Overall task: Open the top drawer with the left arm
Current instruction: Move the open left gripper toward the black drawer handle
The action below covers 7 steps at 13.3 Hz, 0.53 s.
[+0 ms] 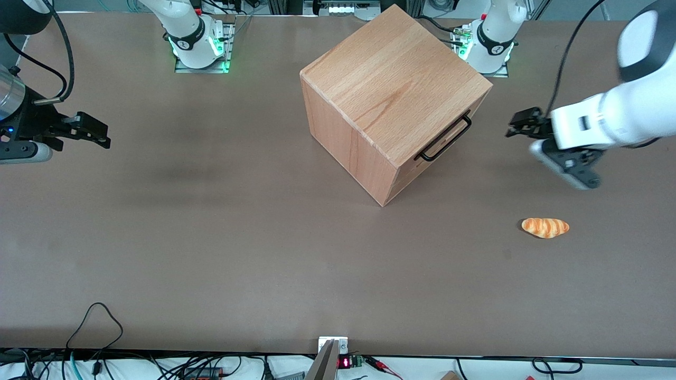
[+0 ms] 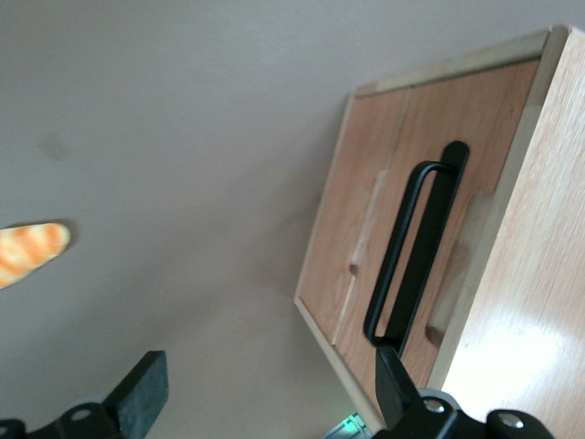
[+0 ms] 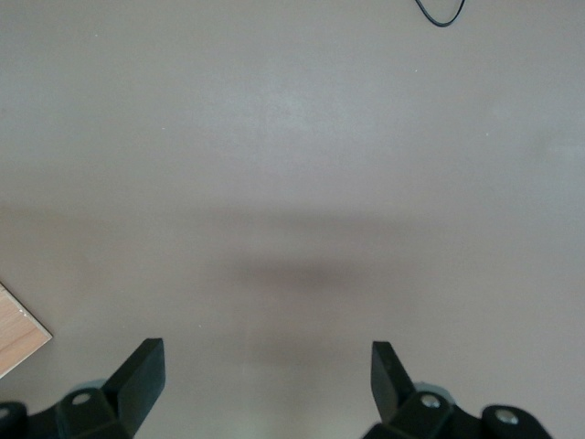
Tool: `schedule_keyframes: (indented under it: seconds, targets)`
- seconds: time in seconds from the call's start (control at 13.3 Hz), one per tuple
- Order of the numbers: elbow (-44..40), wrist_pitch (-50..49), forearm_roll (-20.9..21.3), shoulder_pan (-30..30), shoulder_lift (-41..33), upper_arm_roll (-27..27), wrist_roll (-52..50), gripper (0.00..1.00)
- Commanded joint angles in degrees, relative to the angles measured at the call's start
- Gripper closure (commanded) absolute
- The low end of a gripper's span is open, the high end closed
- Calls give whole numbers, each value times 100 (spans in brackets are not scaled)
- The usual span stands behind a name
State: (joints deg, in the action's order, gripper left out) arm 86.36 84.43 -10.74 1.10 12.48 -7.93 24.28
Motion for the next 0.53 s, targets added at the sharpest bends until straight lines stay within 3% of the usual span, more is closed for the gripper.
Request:
schedule_keyframes:
  seconds: [0.0,0.45]
  targets:
    - [74,-58,-314,-13,298,-181,147,0]
    - [92,-32,-385,-22,931,-595,156,0]
